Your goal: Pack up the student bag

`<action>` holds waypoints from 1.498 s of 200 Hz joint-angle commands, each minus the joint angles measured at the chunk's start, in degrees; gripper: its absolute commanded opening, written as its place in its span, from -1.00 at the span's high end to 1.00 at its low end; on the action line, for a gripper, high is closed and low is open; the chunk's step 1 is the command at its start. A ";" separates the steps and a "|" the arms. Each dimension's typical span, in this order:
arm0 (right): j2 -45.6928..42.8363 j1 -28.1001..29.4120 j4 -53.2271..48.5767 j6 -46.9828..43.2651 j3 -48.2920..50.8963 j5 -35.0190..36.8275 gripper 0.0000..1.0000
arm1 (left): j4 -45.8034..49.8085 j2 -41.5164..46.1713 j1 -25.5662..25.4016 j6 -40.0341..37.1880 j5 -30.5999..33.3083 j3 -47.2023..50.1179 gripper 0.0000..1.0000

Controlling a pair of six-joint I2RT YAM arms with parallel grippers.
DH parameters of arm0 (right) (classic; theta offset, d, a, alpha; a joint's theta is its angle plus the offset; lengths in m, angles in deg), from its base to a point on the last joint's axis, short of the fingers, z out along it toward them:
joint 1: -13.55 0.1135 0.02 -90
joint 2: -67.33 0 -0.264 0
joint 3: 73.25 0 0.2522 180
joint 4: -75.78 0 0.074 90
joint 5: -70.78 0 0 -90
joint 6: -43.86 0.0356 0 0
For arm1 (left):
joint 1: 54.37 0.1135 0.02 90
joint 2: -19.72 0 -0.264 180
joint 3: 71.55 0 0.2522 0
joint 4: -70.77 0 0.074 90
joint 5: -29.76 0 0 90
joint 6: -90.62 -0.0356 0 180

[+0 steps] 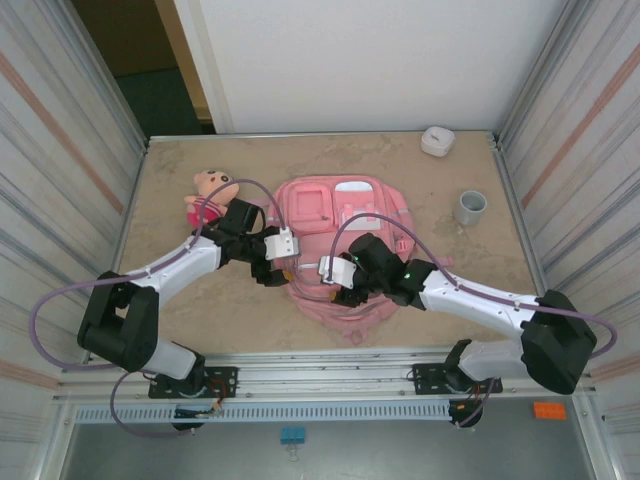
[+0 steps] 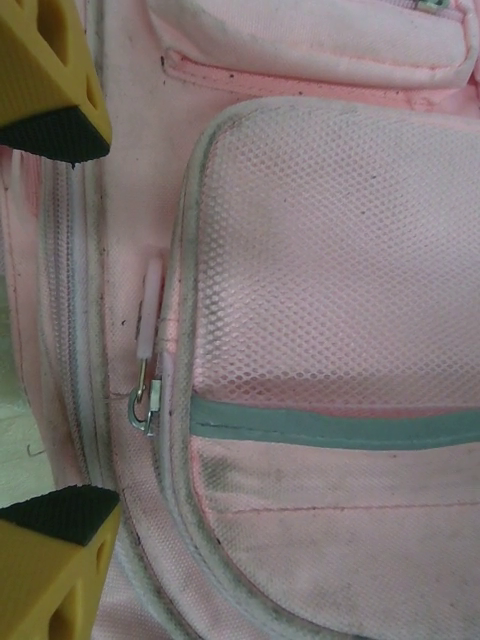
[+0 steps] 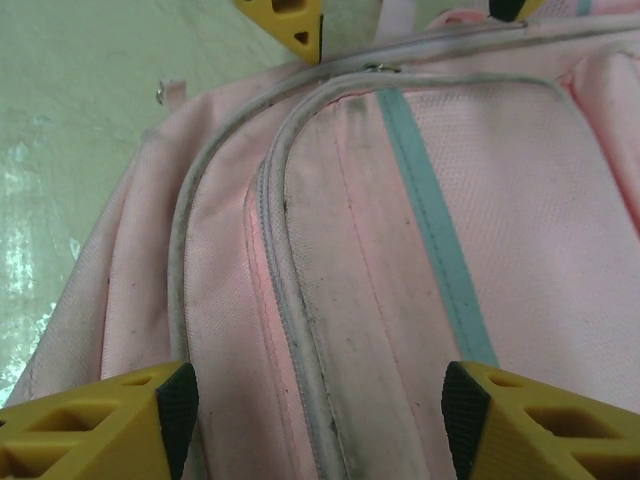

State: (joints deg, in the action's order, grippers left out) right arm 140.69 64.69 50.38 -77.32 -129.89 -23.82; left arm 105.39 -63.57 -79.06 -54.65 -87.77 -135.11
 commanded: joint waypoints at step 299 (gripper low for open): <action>-3.18 -6.56 6.31 15.09 2.21 6.29 0.63 | -0.40 6.97 -15.51 31.20 8.85 3.36 1.00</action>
State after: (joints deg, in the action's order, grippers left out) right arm 136.96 59.16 53.46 -68.47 -128.22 -19.47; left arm 105.94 -60.02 -90.93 -33.31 -85.19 -133.63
